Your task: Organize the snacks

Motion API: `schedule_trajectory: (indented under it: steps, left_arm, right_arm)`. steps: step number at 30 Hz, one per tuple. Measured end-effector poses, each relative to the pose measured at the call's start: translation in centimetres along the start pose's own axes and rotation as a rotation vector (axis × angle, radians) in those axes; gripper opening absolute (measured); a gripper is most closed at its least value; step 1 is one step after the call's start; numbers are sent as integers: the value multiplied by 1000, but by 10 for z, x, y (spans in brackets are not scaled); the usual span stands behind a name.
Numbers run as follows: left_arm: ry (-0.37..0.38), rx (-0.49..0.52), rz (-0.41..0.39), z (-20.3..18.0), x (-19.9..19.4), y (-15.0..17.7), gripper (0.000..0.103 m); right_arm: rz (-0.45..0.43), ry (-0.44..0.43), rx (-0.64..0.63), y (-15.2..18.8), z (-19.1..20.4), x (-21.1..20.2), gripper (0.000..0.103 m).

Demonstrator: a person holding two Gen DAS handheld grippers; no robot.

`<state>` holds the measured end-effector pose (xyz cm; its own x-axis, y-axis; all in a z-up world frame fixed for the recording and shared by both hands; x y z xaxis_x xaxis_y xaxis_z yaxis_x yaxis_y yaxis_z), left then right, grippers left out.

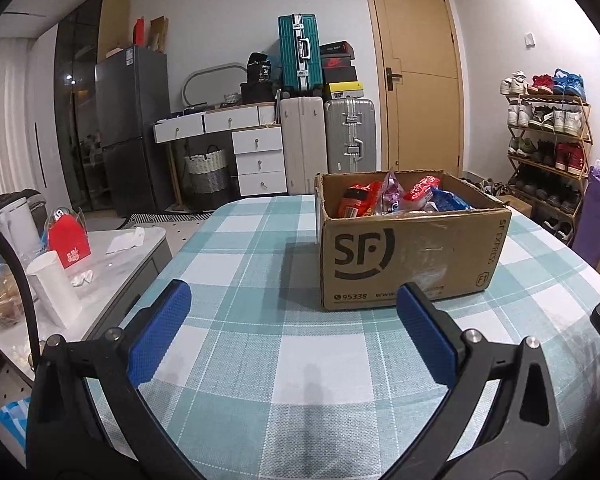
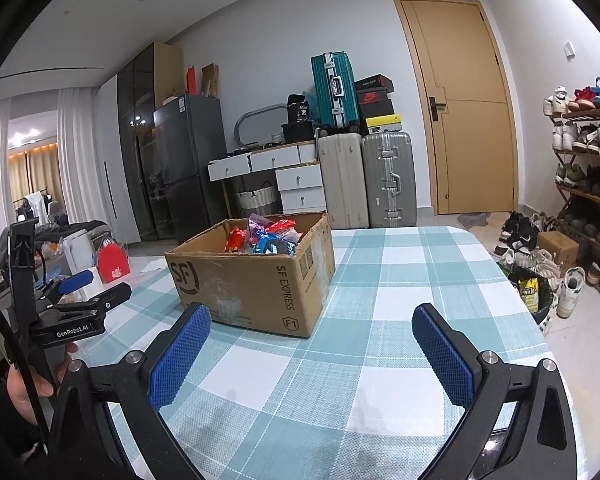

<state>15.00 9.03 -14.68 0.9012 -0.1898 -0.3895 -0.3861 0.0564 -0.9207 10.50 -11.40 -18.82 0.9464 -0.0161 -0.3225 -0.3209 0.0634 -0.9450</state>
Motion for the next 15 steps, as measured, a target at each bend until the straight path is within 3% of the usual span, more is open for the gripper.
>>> schedule_trajectory:
  steps: [15]
  left_arm:
    - [-22,-9,-1,9,-6,0,102]
  right_arm:
    - [7,1,13,1,-1,3,103]
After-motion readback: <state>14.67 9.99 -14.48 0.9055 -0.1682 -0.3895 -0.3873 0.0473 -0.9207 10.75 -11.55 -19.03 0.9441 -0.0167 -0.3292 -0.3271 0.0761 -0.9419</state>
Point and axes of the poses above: each gripper's, at about its wrist camera, not at the fingertips, and x roughly the way its jaws point, z to its left, y to its underside, the point moved 5 cm from there along x, roughly the way its jaws point, and after that the axes turned 15 degrees about y, right-handed, at the moved point
